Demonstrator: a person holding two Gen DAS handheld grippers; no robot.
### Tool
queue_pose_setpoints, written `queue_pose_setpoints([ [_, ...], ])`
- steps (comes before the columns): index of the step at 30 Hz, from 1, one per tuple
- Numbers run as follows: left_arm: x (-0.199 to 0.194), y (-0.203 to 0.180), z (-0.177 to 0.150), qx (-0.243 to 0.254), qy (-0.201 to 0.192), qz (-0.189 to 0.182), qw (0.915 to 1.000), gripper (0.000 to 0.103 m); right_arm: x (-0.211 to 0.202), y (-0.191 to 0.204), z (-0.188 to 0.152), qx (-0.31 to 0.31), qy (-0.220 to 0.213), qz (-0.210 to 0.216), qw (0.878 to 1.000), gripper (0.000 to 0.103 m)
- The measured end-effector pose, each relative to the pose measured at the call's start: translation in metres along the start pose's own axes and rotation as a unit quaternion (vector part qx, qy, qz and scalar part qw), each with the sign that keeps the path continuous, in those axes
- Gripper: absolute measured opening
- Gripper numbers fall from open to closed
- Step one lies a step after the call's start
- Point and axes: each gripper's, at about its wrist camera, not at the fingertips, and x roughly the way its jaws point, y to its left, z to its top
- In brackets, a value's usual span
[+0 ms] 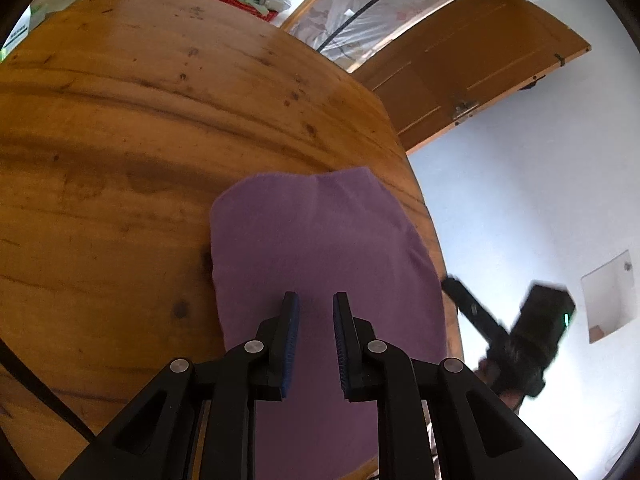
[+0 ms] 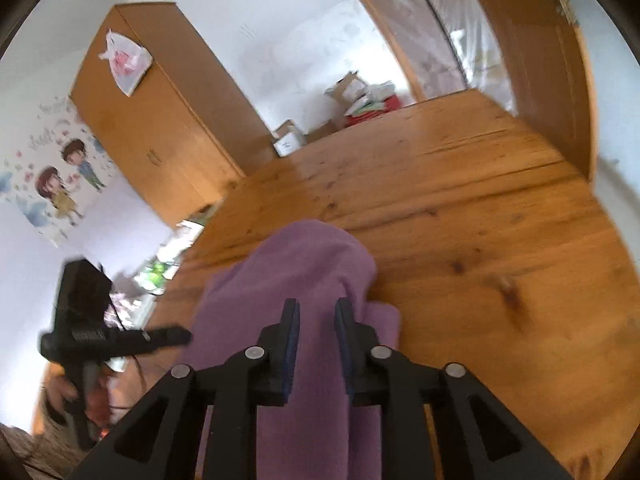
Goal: Fold clothes
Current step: 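Lay the folded garment down and open both tools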
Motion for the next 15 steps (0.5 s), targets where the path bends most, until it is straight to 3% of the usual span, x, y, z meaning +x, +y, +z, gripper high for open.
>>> queue_pose_setpoints([
  [6,0.003,0.002,0.002,0.005,0.003,0.000,1.0000,0.018,0.023,-0.010,0.018,0.026,0.048,-0.023,0.998,0.024],
  [15,0.005,-0.004,-0.001,0.061,-0.001,0.034,0.9976,0.018,0.042,-0.011,0.021,0.028,0.092,-0.042,0.995,0.025],
])
